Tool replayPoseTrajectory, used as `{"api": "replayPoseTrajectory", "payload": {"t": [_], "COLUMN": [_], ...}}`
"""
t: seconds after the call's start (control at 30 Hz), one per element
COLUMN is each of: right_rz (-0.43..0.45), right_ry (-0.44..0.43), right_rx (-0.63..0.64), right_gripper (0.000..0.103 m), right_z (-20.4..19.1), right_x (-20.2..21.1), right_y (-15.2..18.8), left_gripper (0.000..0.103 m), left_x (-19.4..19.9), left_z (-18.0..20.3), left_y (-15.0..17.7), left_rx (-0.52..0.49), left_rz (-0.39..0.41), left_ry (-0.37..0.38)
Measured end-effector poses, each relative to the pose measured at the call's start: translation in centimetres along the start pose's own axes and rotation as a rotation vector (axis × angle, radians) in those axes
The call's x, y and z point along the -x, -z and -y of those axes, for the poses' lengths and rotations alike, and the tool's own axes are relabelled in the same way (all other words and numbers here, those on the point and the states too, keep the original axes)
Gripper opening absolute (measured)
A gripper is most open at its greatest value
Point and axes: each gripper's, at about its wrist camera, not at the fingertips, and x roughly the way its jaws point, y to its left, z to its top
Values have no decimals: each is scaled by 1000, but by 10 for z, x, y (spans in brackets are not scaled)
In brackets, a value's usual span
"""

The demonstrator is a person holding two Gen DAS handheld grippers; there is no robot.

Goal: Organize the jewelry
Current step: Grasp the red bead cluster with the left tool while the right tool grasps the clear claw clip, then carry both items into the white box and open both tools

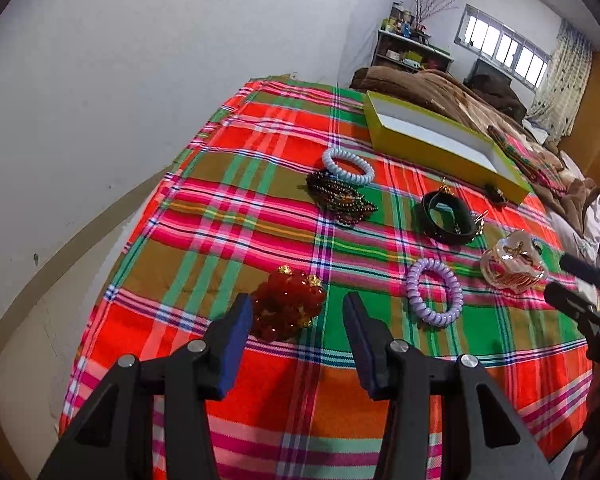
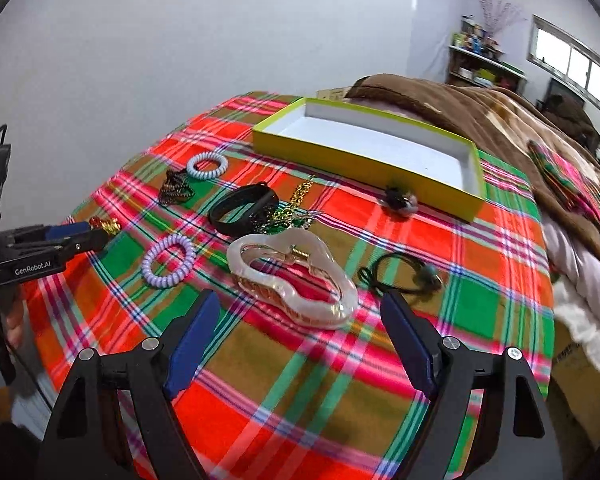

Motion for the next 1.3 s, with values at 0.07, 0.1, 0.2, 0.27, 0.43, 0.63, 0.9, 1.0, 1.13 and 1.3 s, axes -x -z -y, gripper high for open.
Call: {"api": "replayPoseTrajectory", "payload": {"t": [0.07, 0.1, 0.2, 0.27, 0.43, 0.63, 0.9, 1.0, 1.13, 1.3], "right_rz": [-4, -6, -23, -36, -50, -65, -49, -27, 2, 32], "right_ry": [-11, -24, -52, -60, -104, -142, -141, -141, -139, -131], "right_rx": [27, 40, 71, 95, 110, 93, 72, 47, 10, -41], "right_gripper": [82, 82, 82, 82, 82, 44, 43, 43, 43, 43], "right_z": [1, 2, 4, 5, 4, 3, -4, -7, -8, -6], "right_x": [-5, -8, -17, -23, -30, -31, -21, -11, 3, 18], "right_y": [-2, -4, -7, -8, -10, -10, -7, -5, -2, 2], "left_gripper": [49, 49, 48, 42, 35, 20, 19, 19, 19, 19], "left_x": [-4, -6, -9, -10, -10, -5, -2, 4, 13, 26], "left_z": [-1, -2, -1, -1, -4, -3, -4, -4, 0, 9], "left_y": [0, 1, 2, 1, -1, -6, -6, -6, -5, -6], "left_rx": [0, 2, -20, -28, -15, -19, -4, -3, -3, -16], "left_rz": [-10, -17, -11, -3, 12, 43, 44, 49, 61, 78], "left_ry": [9, 14, 5, -3, 17, 29, 54, 69, 87, 110]}}
